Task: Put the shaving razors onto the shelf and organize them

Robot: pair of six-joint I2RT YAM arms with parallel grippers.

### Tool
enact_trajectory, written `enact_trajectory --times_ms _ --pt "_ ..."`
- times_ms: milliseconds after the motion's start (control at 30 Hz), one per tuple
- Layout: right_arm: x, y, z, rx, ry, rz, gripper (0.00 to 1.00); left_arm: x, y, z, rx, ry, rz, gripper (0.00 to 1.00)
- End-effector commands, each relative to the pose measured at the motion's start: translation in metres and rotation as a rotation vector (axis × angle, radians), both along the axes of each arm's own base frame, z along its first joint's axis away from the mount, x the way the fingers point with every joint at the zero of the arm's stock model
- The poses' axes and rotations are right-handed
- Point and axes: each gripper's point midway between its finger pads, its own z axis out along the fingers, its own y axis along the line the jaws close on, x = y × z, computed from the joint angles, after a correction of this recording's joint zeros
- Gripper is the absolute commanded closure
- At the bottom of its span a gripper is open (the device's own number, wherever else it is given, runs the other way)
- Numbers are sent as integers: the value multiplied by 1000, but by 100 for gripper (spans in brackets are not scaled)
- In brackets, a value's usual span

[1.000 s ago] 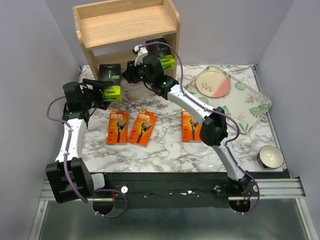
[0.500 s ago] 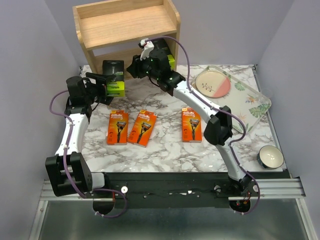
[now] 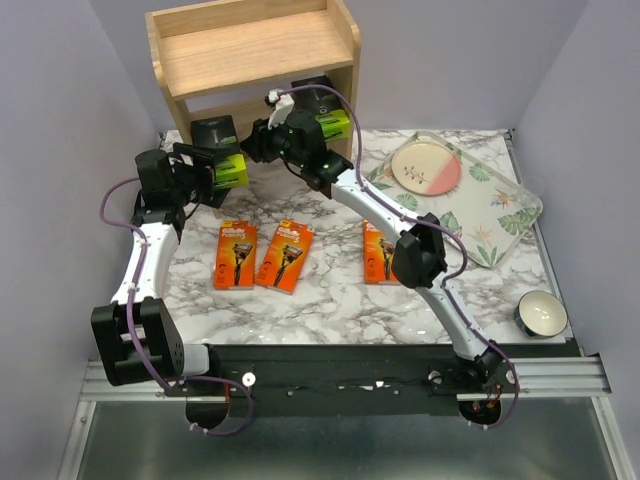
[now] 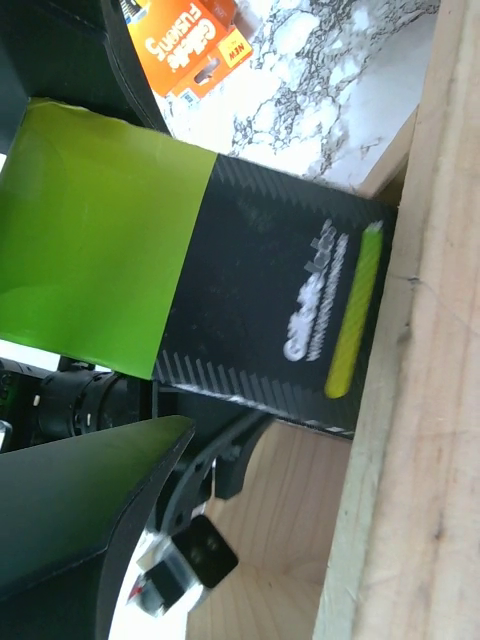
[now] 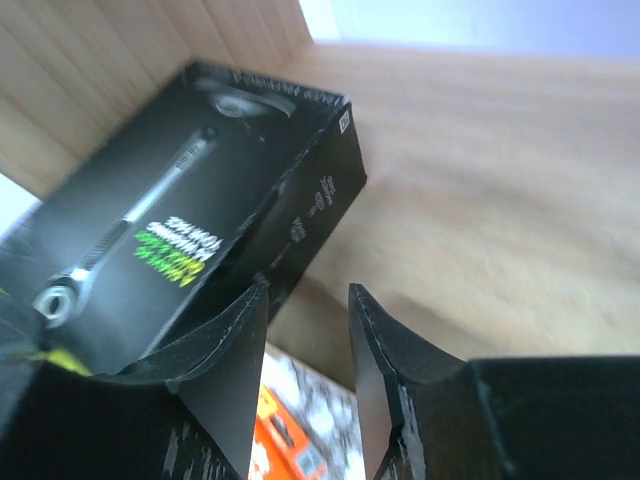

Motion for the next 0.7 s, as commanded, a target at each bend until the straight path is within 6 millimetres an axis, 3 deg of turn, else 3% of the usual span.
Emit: enact_trajectory --times_ms 0,67,133,167,200,233,300,333,367,433,467,533,567,600,633,667 --pt "-7 27 38 103 -157 20 53 -6 0 23 43 -81 8 2" --pt "-5 22 46 92 -168 -3 53 -6 0 22 41 -79 10 2" --pt "4 8 38 37 -160 -83 52 -5 1 24 36 -87 10 2" --pt "7 -1 43 27 -163 -108 51 -5 2 24 34 -86 14 2" --pt "8 -14 62 31 -176 -145 50 -4 1 26 32 -94 14 2" --pt "8 -19 57 13 -164 -150 50 -4 1 28 29 -98 12 1" --pt "10 -35 69 5 -180 -169 49 -5 1 30 30 -107 10 2" --pt "1 -44 87 -1 -189 -171 48 -5 2 30 31 -108 13 2" --pt "-1 -49 76 -35 -173 -175 47 -6 2 28 31 -103 14 2" --pt "-13 -62 94 -40 -181 -175 44 -10 1 22 29 -88 14 2" --pt "-17 -66 83 -69 -158 -171 42 -10 2 20 24 -81 17 2" --pt "-26 -72 79 -96 -143 -157 41 -13 2 16 22 -80 18 2" --pt "-36 -79 95 -87 -158 -144 42 -13 3 13 12 -72 24 2" --pt "-49 -75 78 -111 -125 -75 43 -15 4 9 10 -64 27 2" --pt "-60 -76 73 -125 -102 -36 50 -16 4 7 6 -58 30 2" --pt "-74 -78 81 -114 -96 7 55 -16 6 5 5 -55 35 2"
